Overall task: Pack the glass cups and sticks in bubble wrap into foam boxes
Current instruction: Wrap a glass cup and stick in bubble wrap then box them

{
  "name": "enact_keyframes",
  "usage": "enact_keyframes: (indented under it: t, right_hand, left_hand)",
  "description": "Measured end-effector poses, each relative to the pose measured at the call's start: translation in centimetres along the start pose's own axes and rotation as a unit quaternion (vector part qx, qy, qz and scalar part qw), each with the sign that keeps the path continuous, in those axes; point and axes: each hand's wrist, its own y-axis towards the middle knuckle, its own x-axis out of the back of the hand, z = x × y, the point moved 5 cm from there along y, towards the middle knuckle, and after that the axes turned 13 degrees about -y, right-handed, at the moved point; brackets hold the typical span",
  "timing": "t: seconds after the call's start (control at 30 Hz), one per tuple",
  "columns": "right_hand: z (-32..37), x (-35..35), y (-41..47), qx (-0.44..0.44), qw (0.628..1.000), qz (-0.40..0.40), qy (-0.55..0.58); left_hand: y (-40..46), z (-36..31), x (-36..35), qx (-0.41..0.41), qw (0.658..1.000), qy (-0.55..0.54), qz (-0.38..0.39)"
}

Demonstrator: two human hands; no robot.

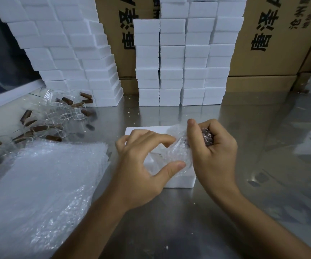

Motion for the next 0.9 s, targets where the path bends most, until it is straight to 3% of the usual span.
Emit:
enact_keyframes:
  t: [0.23,0.4,0.47,0.53,0.6,0.67,0.8,0.9]
  right_hand:
    - [0.4,-0.1,-0.4,0.001,1.000,-0.006,0.010]
    - [0.3,-0.3,-0.6,-0.013,1.000,0.001,0.012]
    - [0.0,-0.4,-0.5,-0.044,0.999,0.006,0.019]
    - [-0.3,-0.4,-0.3,-0.089,0.995,0.012,0.043]
    - [-0.3,-0.6,-0.4,-0.116,0.989,0.029,0.088]
    - [-0.4,-1.2,-0.7,-0.151,0.974,0.074,0.153]
    - [-1.4,-3.1,-1.4,-0.242,0.916,0.205,0.246]
    - [-1.4,-2.8,-0.9,-0.249,0.912,0.208,0.252]
  left_hand:
    - [-0.2,0.9,-0.6,0.084,0.991,-0.094,0.040]
    - [0.1,1.1,-0.8,0.073,0.986,-0.123,0.085]
    - [0.0,0.9,-0.6,0.037,0.993,-0.110,0.034]
    - [-0.5,0.9,-0.4,0.019,0.992,-0.109,-0.065]
    - [-1.0,1.0,-0.9,0.072,0.971,-0.189,-0.125]
    - [-1.1,1.0,-1.8,0.118,0.949,-0.262,-0.131]
    - [-1.0,2.1,-0.5,0.133,0.942,-0.248,-0.181]
    - [-0.8,2.6,-0.3,0.146,0.948,-0.245,-0.139]
